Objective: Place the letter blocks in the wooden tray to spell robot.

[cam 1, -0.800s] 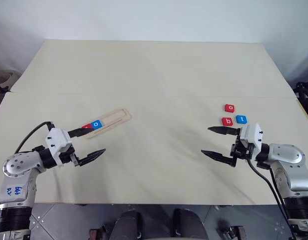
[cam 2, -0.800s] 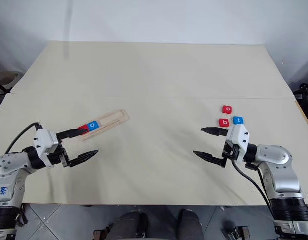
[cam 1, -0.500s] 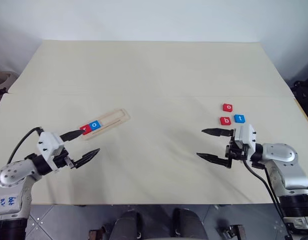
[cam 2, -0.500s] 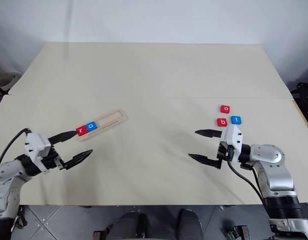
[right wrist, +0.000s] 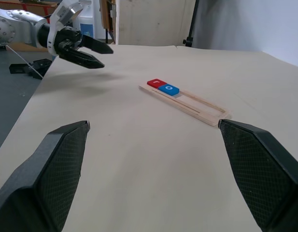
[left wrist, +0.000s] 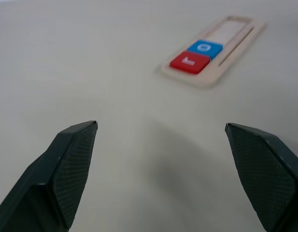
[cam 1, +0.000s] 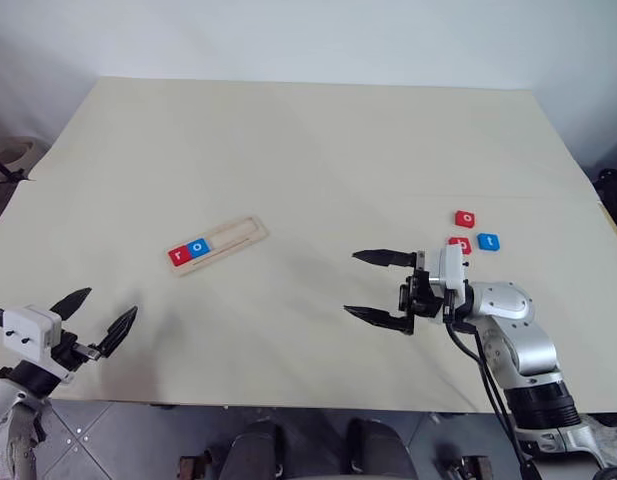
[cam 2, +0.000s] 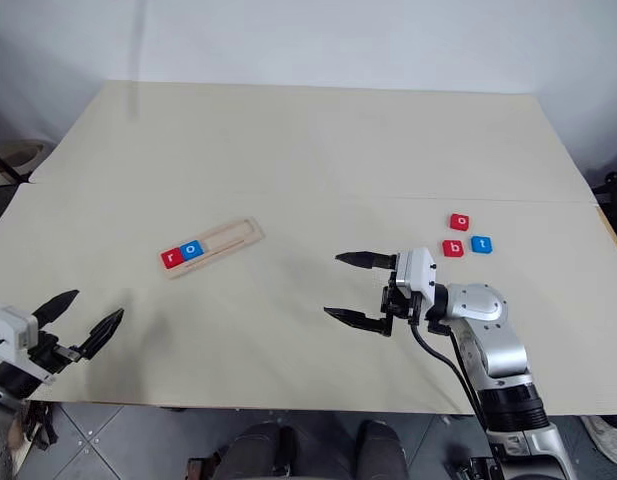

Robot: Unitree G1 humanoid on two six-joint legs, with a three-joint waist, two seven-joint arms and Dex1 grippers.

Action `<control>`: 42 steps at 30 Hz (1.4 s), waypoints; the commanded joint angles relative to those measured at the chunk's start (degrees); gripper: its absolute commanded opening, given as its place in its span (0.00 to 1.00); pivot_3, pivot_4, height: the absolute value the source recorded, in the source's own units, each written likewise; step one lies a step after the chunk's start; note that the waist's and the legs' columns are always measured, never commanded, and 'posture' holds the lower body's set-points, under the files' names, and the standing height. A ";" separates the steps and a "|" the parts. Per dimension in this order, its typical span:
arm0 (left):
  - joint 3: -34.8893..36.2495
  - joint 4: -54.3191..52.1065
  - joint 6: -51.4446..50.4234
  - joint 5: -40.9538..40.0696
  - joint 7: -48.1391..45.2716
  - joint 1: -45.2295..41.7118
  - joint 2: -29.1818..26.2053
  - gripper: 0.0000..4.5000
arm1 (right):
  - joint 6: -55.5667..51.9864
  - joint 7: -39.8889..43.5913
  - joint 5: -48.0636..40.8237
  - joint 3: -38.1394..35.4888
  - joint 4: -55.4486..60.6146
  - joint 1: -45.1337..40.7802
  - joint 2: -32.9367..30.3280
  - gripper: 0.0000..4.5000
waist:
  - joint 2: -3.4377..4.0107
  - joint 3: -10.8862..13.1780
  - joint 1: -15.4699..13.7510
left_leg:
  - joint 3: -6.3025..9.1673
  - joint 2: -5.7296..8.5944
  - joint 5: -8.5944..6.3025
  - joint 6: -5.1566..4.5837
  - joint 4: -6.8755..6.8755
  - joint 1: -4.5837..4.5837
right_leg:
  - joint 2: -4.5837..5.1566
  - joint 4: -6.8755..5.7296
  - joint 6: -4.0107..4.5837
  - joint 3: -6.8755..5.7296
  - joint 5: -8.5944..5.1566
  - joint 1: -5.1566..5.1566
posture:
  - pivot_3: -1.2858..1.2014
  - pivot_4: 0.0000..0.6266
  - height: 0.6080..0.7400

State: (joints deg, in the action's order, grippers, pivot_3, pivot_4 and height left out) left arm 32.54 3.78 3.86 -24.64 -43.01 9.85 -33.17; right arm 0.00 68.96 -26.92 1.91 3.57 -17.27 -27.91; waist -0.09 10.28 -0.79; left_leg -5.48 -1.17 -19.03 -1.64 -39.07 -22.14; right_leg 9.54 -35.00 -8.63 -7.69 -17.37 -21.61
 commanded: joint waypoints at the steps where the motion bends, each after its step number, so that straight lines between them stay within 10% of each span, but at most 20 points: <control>1: -2.26 3.18 -0.36 0.16 -2.93 -4.86 -3.76 1.00 | 0.68 -0.33 -0.23 -1.20 2.32 0.50 -1.24 0.99 | 0.00 0.00 0.04 | 0.00 0.00 0.00 0.00 0.00 0.00 | -0.01 -0.03 0.00 -0.02 0.00 0.00 | 0.52 0.24 1.00; 16: -21.19 43.32 6.96 12.96 -18.98 -39.72 -13.09 1.00 | -1.14 -2.29 -0.52 -3.07 4.73 1.40 -5.04 0.99 | -0.04 0.01 1.26 | -0.21 0.28 0.00 0.02 0.04 -0.04 | -0.13 -0.07 0.00 -0.07 0.00 -0.14 | 0.52 0.24 1.00; 26: -24.86 53.26 11.14 16.50 -23.56 -43.30 -13.22 1.00 | -2.32 -4.04 -0.88 -4.17 6.74 1.95 -5.72 0.99 | -0.05 0.01 1.13 | -0.22 0.26 0.00 0.02 0.01 0.00 | -0.13 -0.12 0.00 -0.03 0.00 -0.14 | 0.52 0.24 1.00; 31: -25.33 54.85 12.96 16.44 -23.82 -44.13 -12.51 0.76 | -2.63 -4.33 -0.92 -4.37 7.22 2.14 -6.22 1.00 | -0.05 0.01 1.15 | -0.23 0.26 0.00 0.02 0.00 0.03 | -0.13 -0.15 0.00 0.00 0.00 -0.13 | 0.52 0.24 1.00; 42: -25.51 48.93 15.79 14.04 -25.53 -41.85 -10.20 0.76 | -4.13 -4.81 -1.24 -4.81 8.83 3.71 -7.50 1.00 | -0.05 0.00 1.07 | -0.22 0.27 0.00 0.01 -0.03 0.03 | -0.10 -0.21 0.00 0.01 0.00 -0.12 | 0.52 0.24 1.00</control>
State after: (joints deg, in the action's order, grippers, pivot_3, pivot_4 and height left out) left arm 8.43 54.92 19.48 -10.98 -66.40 -33.80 -44.38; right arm -4.01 64.26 -27.03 -0.55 10.10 -13.94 -34.37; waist -0.14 10.29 0.27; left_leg -5.70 -0.88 -19.03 -1.63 -39.10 -22.10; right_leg 9.45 -35.20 -8.63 -7.68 -17.37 -21.73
